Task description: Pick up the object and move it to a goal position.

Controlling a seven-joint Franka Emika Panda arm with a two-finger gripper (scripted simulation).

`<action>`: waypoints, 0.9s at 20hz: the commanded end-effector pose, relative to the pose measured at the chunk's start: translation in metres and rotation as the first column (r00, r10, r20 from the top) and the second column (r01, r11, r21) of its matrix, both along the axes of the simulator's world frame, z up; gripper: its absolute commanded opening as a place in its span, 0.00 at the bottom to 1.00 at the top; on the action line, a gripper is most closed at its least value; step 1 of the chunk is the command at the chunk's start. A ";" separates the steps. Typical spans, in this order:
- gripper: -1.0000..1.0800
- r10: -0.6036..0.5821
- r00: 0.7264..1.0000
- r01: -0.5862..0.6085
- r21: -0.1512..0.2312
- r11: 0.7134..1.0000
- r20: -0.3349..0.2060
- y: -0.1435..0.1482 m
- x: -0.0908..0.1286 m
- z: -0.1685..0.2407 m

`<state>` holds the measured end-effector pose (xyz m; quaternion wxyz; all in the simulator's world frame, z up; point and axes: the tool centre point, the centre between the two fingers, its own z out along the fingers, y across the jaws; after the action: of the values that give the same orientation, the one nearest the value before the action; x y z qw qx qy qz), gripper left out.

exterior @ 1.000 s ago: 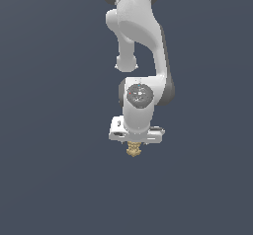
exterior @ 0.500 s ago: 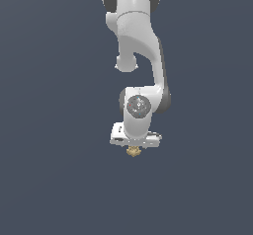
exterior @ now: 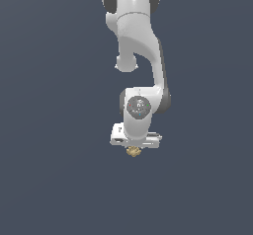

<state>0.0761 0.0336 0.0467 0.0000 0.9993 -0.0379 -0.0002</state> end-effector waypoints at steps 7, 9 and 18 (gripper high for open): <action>0.00 0.000 1.000 0.000 0.000 1.000 0.000 -0.001 -0.001 0.002; 0.00 0.000 1.000 0.000 0.000 1.000 0.000 -0.002 -0.002 0.005; 0.00 0.000 1.000 0.000 0.000 1.000 0.000 -0.019 -0.019 0.038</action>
<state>0.0606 0.0183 0.0766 0.0000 0.9993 -0.0376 -0.0006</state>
